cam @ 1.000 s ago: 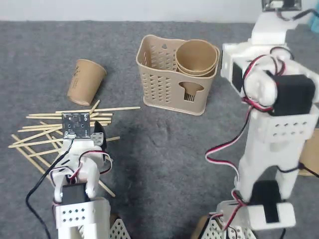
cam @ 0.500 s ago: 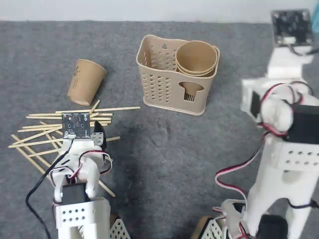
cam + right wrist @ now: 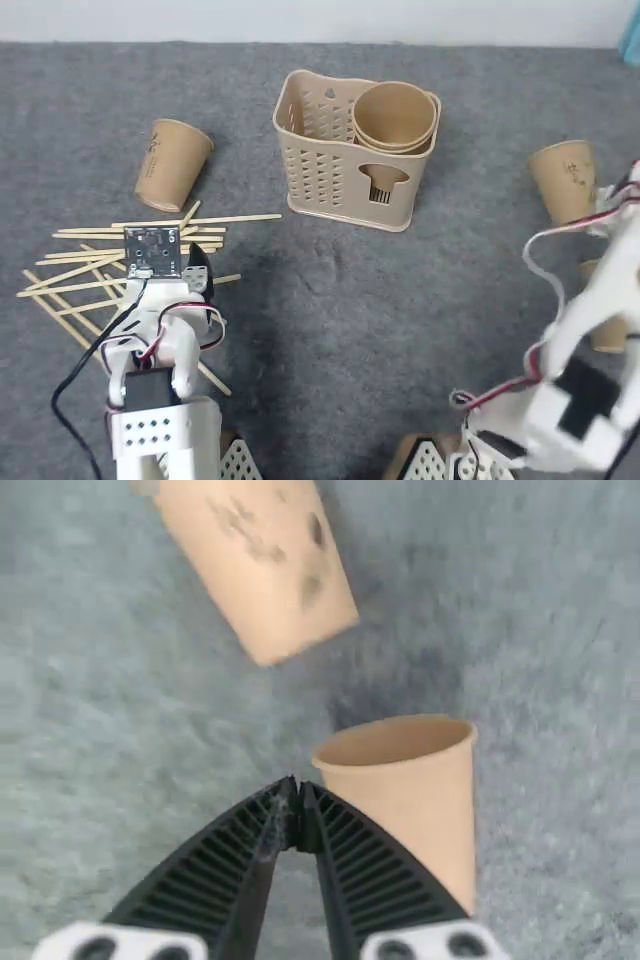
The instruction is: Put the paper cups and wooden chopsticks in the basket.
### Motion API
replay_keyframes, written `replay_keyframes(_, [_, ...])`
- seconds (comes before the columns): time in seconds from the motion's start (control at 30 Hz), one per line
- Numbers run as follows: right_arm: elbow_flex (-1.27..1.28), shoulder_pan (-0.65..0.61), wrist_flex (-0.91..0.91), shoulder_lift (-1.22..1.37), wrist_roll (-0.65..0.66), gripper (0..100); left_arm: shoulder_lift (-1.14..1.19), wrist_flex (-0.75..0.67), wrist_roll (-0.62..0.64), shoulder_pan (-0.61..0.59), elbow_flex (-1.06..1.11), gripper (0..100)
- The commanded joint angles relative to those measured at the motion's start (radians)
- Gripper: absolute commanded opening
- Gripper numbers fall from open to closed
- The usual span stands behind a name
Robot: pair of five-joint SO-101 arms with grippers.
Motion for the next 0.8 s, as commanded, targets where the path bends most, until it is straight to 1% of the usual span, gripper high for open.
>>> replay_keyframes(0.0, [-0.196,0.048,0.079,0.125,0.040,9.5,-0.012,-0.028,-0.009,-0.018,-0.004,9])
replay_keyframes(0.07, [-0.298,0.067,0.136,0.211,0.055,11.3,-0.012,-0.028,-0.009,-0.020,-0.005,9])
replay_keyframes(0.23, [-0.551,0.116,0.243,0.410,0.058,11.7,-0.012,-0.028,-0.009,-0.017,-0.005,9])
replay_keyframes(0.37, [-0.713,0.139,0.343,0.542,0.117,11.7,-0.012,-0.028,-0.009,-0.015,-0.005,9])
replay_keyframes(0.43, [-0.781,0.157,0.363,0.601,0.126,11.7,-0.012,-0.028,-0.009,-0.015,-0.005,9])
replay_keyframes(0.57, [-0.865,0.174,0.369,0.688,0.141,11.7,-0.012,-0.028,-0.009,-0.014,-0.004,9])
replay_keyframes(0.77, [-0.870,0.189,0.375,0.737,0.190,11.7,-0.012,-0.028,-0.009,-0.014,-0.004,9])
